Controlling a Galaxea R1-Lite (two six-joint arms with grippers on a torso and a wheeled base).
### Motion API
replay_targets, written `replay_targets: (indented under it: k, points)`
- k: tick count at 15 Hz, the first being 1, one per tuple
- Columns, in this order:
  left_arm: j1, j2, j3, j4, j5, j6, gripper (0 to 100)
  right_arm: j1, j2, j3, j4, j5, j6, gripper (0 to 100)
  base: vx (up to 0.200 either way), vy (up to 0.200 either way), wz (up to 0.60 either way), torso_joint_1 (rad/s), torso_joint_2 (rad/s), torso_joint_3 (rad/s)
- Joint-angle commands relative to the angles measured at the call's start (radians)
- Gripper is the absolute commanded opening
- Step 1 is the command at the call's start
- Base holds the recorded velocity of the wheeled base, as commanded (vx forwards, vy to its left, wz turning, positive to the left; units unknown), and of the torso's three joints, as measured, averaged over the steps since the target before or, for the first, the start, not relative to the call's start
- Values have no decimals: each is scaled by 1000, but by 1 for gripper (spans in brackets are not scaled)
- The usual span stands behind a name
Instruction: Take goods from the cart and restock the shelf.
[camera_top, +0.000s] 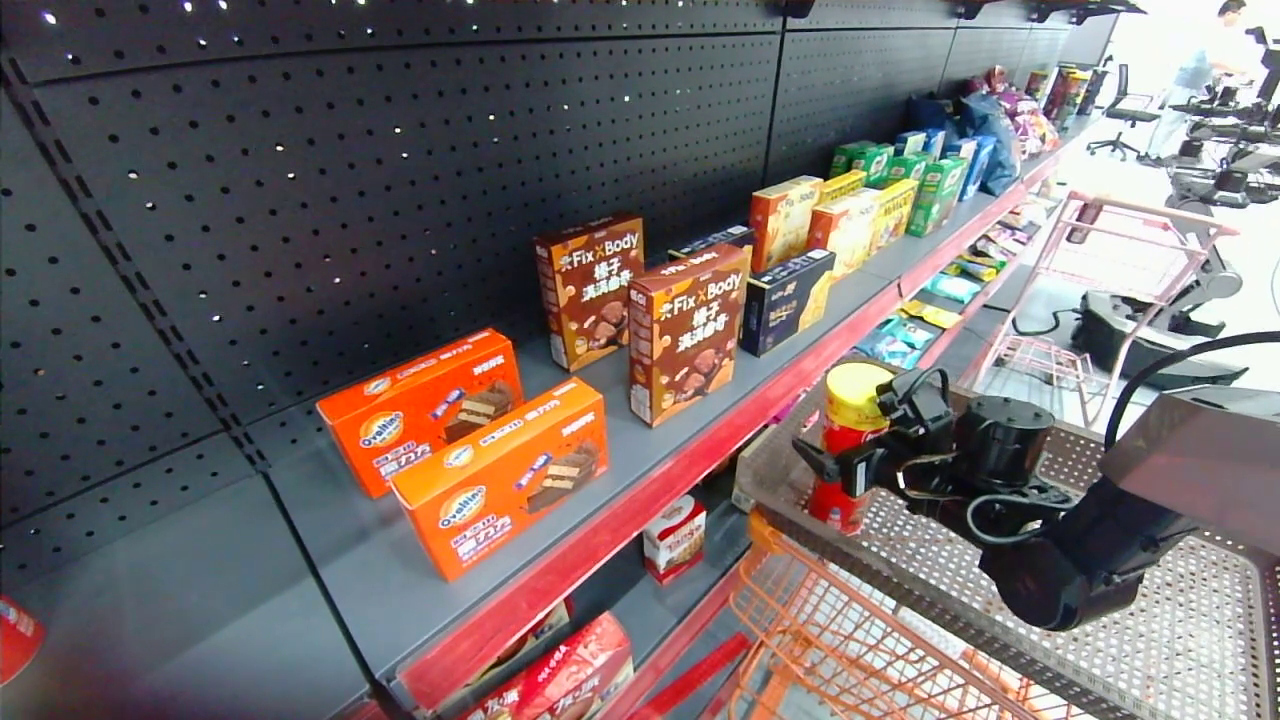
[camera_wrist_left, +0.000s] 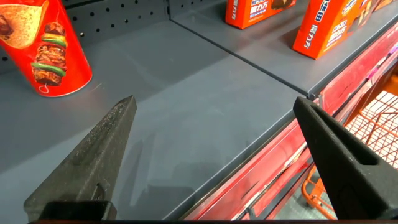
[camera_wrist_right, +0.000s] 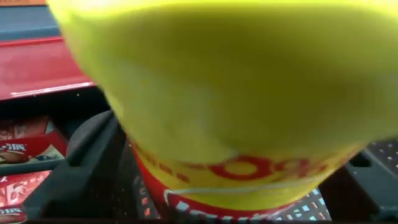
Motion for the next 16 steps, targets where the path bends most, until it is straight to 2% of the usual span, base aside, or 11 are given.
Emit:
replay_targets:
  k: [1, 8, 11, 14, 16]
  points:
    - [1, 1, 0, 0, 0, 0, 100, -4, 6, -18, -3, 20, -1, 0, 0, 0, 0, 0, 0, 0]
    - [0, 1, 0, 0, 0, 0, 100, -7, -14, -11, -20, 20, -11, 0, 0, 0, 0, 0, 0, 0]
    - [0, 1, 0, 0, 0, 0, 100, -33, -120, -8, 12, 26, -11, 0, 0, 0, 0, 0, 0, 0]
    - [0, 1, 0, 0, 0, 0, 100, -76, -370, 64, 262, 17, -1, 0, 0, 0, 0, 0, 0, 0]
    - [1, 1, 0, 0, 0, 0, 100, -76, -512, 118, 362, 11, 17, 0, 0, 0, 0, 0, 0, 0]
